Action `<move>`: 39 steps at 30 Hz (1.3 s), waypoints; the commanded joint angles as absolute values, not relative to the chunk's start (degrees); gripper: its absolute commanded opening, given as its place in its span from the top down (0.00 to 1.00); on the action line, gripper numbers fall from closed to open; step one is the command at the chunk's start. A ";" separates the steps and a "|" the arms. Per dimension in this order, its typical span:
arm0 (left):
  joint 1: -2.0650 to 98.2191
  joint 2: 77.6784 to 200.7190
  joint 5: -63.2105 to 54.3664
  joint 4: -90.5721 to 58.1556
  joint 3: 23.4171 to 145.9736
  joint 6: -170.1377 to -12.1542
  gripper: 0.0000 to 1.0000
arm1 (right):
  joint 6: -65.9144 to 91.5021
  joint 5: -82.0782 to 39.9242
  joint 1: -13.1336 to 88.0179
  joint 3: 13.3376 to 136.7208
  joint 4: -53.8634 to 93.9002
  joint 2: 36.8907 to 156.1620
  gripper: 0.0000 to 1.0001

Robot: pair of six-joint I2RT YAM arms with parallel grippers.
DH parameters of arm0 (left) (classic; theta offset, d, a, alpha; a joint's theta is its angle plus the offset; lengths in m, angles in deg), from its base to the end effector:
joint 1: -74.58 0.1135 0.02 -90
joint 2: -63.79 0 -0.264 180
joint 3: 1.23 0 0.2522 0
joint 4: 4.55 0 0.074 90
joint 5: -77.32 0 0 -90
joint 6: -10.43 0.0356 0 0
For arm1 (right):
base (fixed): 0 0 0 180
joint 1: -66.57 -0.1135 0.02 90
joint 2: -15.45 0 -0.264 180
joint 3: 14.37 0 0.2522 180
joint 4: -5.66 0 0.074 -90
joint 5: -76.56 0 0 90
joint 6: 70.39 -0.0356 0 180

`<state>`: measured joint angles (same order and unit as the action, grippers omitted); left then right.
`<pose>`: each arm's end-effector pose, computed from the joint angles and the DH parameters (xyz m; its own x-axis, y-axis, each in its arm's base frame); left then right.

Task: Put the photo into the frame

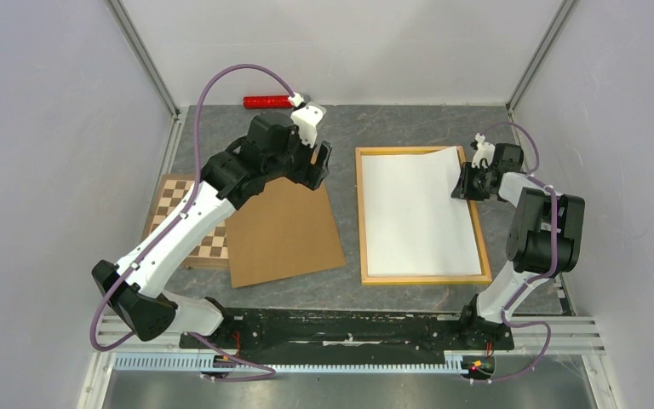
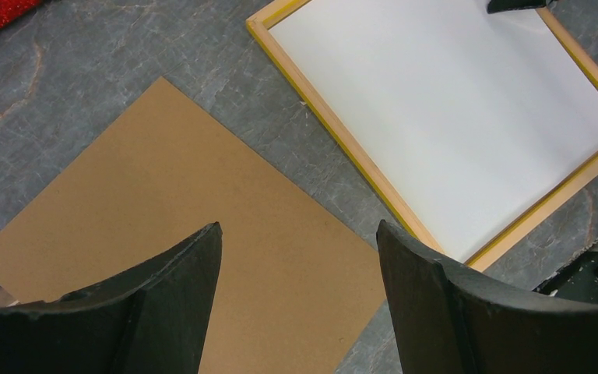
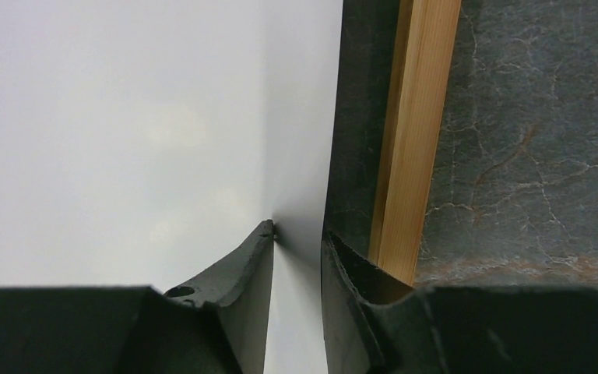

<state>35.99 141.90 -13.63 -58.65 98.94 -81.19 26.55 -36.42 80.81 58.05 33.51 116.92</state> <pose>0.2288 -0.1818 0.4084 -0.4318 0.3084 -0.8476 0.6007 0.7993 -0.0152 0.3439 -0.0729 0.1603 -0.8084 0.0904 -0.5816 -0.0784 0.9628 0.2587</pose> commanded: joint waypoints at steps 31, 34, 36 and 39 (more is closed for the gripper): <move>36.26 140.52 -12.95 -57.00 99.01 -80.80 0.20 | 25.01 -36.06 80.57 58.92 30.00 115.55 0.69; 36.26 140.57 -12.95 -57.02 99.02 -80.80 0.20 | 25.10 -36.07 80.55 58.90 30.09 115.31 0.63; 36.21 140.61 -12.95 -56.98 98.93 -80.85 0.20 | 25.15 -35.94 80.55 59.09 30.06 115.23 0.60; 36.26 140.59 -12.95 -56.99 99.06 -80.84 0.20 | 25.26 -35.78 80.57 59.67 30.56 114.99 0.57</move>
